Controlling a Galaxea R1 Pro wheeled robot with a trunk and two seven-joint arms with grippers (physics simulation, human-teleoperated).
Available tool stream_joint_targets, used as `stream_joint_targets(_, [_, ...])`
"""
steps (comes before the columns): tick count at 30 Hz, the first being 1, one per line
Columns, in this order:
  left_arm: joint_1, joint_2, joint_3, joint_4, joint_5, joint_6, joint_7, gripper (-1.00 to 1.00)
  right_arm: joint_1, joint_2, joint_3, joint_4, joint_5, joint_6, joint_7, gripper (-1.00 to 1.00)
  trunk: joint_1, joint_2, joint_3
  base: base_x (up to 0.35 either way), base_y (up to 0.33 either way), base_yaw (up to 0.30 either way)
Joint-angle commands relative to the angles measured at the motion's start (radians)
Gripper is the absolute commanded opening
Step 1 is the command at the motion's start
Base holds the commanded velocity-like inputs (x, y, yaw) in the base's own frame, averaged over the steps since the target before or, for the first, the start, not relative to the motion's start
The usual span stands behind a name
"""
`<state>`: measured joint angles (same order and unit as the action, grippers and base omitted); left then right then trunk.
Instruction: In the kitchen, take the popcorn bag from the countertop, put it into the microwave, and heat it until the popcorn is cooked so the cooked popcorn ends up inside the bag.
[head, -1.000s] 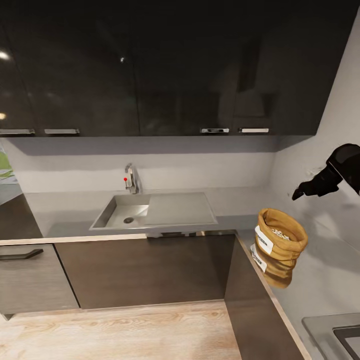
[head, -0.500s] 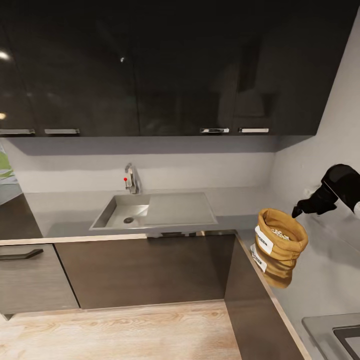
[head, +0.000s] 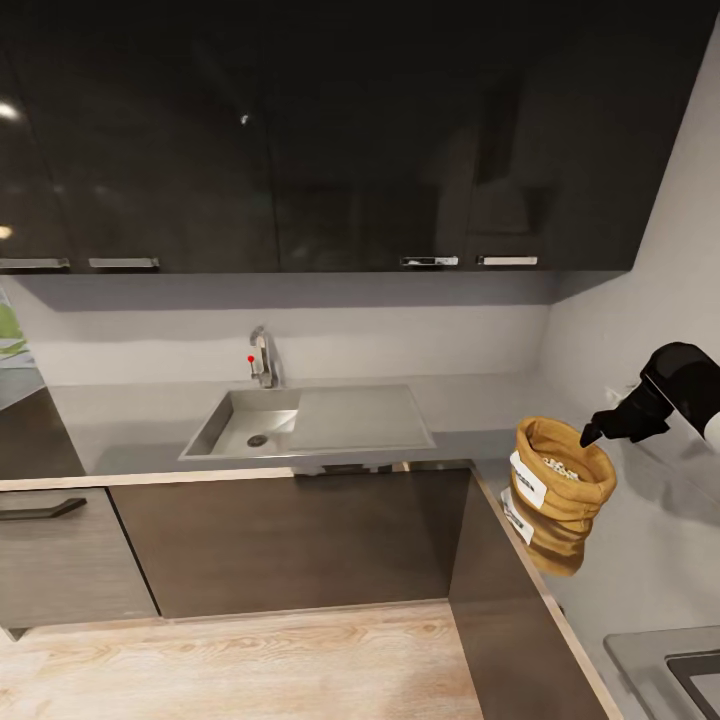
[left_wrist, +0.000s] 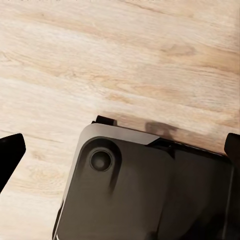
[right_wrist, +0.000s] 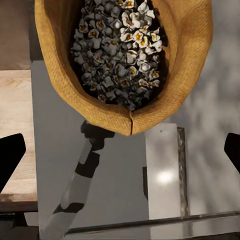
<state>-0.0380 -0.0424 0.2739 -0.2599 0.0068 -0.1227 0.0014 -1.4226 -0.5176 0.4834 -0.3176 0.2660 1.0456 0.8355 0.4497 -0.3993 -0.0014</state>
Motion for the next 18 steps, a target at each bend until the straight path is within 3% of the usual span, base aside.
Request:
stream_joint_targets(1, [0.0, 0.0, 0.002, 0.001, 0.001, -0.003, 0.0, 1.0, 0.001, -0.001, 0.001, -0.002, 0.01, 0.002, 0.01, 1.0, 0.0, -0.001, 0.0, 0.0, 0.0, 0.0])
stream_joint_targets(18, [0.001, 0.009, 0.003, 0.001, 0.007, -0.002, -0.009, 1.0, 0.027, -0.003, 0.001, -0.005, 0.013, 0.002, 0.007, 1.0, 0.0, -0.001, 0.0, 0.059, -0.049, 0.0])
